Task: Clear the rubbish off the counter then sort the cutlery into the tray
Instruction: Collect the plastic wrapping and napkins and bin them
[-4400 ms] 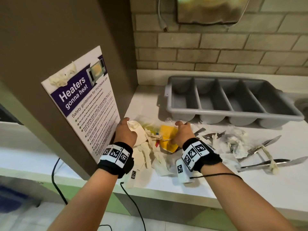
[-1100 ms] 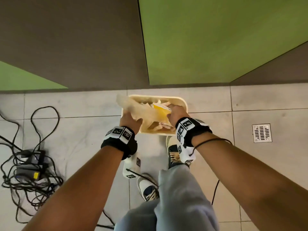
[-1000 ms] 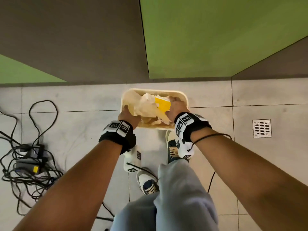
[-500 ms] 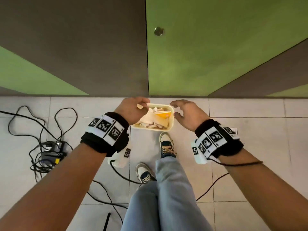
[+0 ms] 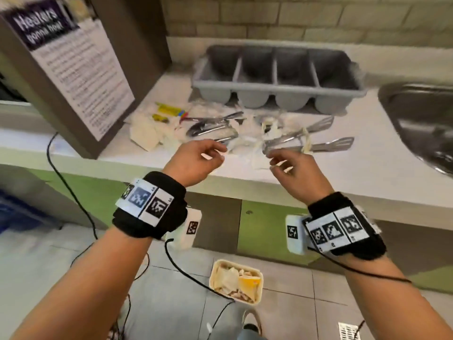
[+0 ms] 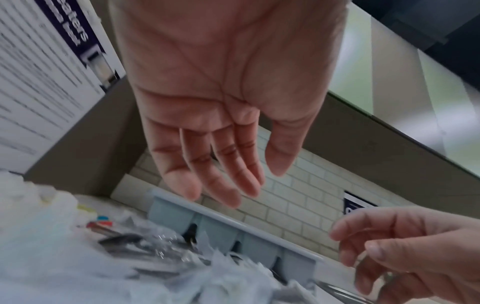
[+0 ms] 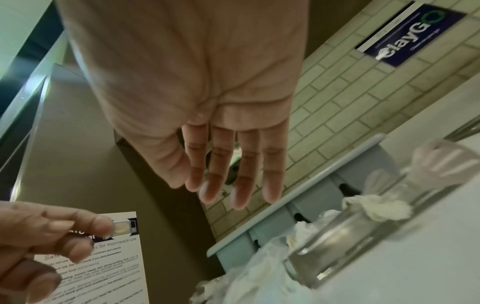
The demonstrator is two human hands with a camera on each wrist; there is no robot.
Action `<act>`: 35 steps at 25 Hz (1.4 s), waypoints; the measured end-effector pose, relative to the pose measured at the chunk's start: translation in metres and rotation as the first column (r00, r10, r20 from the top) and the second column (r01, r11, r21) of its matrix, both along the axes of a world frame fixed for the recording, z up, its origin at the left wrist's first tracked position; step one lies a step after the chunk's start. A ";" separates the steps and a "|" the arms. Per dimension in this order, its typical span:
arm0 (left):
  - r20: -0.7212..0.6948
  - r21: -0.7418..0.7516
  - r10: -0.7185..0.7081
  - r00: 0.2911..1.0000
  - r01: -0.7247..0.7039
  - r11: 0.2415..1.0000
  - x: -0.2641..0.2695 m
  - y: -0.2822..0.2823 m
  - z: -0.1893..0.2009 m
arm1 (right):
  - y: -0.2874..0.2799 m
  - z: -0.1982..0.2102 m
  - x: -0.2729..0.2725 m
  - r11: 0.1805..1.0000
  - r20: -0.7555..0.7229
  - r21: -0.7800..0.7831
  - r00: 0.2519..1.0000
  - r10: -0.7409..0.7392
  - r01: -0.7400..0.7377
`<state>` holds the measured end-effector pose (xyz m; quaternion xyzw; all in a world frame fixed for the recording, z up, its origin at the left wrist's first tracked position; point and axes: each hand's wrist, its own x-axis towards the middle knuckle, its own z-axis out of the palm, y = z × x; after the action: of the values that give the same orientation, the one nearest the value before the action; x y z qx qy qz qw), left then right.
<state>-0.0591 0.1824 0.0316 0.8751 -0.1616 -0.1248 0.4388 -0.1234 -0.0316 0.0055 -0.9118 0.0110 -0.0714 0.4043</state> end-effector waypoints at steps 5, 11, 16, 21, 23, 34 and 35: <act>0.144 0.117 0.285 0.947 -0.303 0.946 0.036 0.035 0.020 | 0.019 0.028 0.053 0.990 -0.039 -0.090 0.994 0.105 -0.108; 0.172 0.362 0.432 0.885 -0.464 0.808 0.111 0.093 0.001 | 0.075 0.030 0.119 0.967 -0.139 -0.113 0.967 0.214 -0.230; 0.105 0.498 0.437 0.893 -0.428 0.754 0.171 0.123 -0.024 | 0.135 0.020 0.180 0.930 -0.198 -0.181 0.938 0.284 -0.320; -0.043 0.509 0.427 0.903 -0.348 0.787 0.211 0.143 -0.048 | 0.192 0.001 0.230 0.693 -0.445 -0.493 0.837 0.319 -0.526; -0.059 0.548 0.376 0.925 -0.285 0.786 0.216 0.144 -0.053 | 0.202 -0.012 0.242 0.639 -0.506 -0.517 0.805 0.308 -0.569; -0.086 0.246 0.379 0.921 -0.349 0.904 0.232 0.148 -0.052 | 0.202 -0.002 0.264 0.888 -0.343 -0.365 0.927 0.152 -0.280; -0.084 0.212 0.382 0.920 -0.358 0.909 0.234 0.150 -0.051 | 0.198 0.003 0.265 0.905 -0.292 -0.350 0.946 0.142 -0.243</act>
<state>0.1751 0.3328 -0.0194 0.9186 0.0476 -0.1083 0.3770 0.1413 0.1664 0.0085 -0.9707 -0.0411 0.0885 0.2195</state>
